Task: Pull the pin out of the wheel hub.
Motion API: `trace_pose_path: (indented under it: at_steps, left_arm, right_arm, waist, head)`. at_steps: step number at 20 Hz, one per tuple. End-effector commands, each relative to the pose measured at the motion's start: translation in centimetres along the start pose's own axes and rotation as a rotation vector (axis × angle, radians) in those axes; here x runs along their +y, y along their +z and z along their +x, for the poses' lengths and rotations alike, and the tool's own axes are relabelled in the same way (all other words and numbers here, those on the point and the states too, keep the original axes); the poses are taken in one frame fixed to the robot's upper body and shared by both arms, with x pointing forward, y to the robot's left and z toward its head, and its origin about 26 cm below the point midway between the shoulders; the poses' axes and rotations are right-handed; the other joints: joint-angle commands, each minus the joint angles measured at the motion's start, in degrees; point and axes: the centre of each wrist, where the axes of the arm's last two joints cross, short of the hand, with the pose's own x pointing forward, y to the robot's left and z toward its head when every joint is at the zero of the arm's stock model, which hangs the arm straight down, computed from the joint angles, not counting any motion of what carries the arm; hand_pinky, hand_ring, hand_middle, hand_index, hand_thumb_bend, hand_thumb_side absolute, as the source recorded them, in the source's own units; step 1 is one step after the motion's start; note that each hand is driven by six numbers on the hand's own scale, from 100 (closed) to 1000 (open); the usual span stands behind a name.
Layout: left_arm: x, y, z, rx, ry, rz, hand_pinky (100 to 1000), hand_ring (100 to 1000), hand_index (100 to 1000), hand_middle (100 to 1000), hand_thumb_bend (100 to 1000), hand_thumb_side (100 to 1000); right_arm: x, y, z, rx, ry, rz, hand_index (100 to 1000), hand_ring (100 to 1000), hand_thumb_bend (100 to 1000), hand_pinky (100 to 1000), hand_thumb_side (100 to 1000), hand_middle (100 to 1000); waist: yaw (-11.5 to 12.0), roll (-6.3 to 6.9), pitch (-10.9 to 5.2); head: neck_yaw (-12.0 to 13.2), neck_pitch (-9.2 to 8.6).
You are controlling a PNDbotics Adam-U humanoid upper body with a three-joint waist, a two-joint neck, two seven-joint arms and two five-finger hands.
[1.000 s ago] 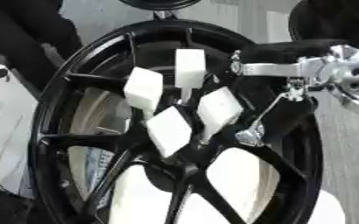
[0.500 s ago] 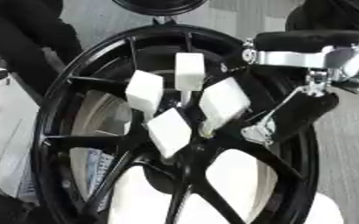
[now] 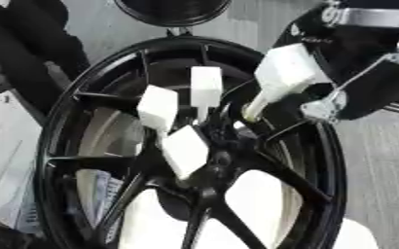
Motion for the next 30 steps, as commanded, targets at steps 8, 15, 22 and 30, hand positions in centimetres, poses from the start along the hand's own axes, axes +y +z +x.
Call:
trace_pose_path:
  at_steps: [8, 15, 22, 30]
  left_arm:
    - [0.6, -0.3, 0.7, -0.032, -0.016, 0.026, 736, 781, 783, 682, 364, 457]
    - [0.8, -0.2, 0.6, -0.029, -0.019, 0.042, 736, 780, 784, 683, 364, 456]
    - [0.9, -0.2, 0.6, -0.029, -0.022, 0.050, 737, 780, 784, 684, 365, 455]
    - [1.0, -0.1, 0.6, -0.027, -0.023, 0.051, 738, 781, 784, 685, 372, 454]
  right_arm:
    - [-3.9, 8.0, -12.9, 0.479, -0.070, -0.447, 627, 643, 100, 853, 109, 485]
    - [-2.9, 12.2, -21.3, 0.763, -0.167, -0.560, 692, 685, 103, 854, 242, 567]
    - [-2.4, 14.4, -25.0, 0.946, -0.196, -0.553, 848, 831, 208, 887, 311, 811]
    - [-2.3, 15.2, -26.1, 1.010, -0.167, -0.541, 848, 861, 305, 901, 100, 835]
  waist:
    - [-1.3, 1.32, -1.30]
    - [-2.6, 1.67, -1.57]
    - [-3.0, 2.13, -1.77]
    - [-3.3, 2.08, -2.08]
  head:
    - [1.2, -0.71]
    - [2.0, -0.08]
    - [2.5, -0.24]
    - [2.7, -0.14]
